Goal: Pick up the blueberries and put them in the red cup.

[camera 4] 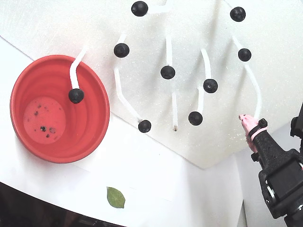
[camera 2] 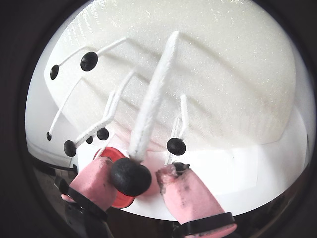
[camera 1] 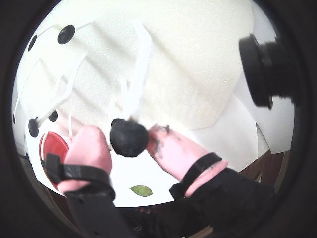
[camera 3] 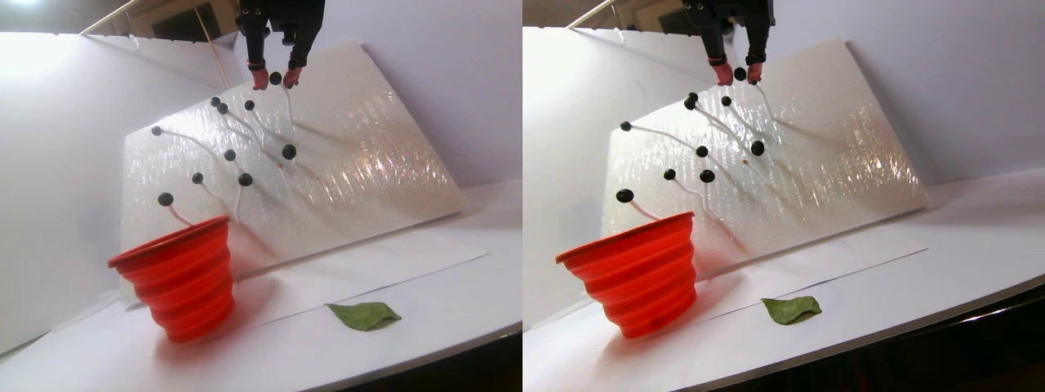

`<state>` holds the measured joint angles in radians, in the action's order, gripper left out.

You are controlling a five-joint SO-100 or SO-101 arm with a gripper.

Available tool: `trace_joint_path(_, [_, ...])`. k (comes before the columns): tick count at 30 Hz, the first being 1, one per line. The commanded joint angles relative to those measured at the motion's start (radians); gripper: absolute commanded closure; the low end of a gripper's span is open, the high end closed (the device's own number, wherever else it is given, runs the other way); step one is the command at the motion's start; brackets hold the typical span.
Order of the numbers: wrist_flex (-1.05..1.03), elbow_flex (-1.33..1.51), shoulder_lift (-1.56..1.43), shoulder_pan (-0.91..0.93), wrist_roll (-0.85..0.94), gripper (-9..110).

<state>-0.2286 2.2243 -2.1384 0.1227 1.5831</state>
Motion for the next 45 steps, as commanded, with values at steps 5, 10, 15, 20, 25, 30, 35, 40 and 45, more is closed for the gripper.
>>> trace_joint_path(5, [0.049,-0.120,-0.012,-0.008,-0.011,85])
trace_joint_path(10, [0.054,-0.120,-0.014,-0.012,-0.023,85])
trace_joint_path(15, [0.066,-0.117,-0.012,-0.014,-0.029,86])
trace_joint_path(20, [0.078,-0.110,-0.008,-0.015,-0.034,87])
trace_joint_path(25, [0.078,-0.100,-0.008,-0.017,-0.034,88])
trace_joint_path(30, [0.075,-0.089,-0.005,-0.018,-0.028,89])
trace_joint_path(35, [0.063,-0.086,-0.008,-0.025,-0.025,89])
trace_joint_path(40, [0.037,-0.086,-0.014,-0.028,-0.021,89])
trace_joint_path(45, [0.025,-0.080,-0.017,-0.032,-0.020,90])
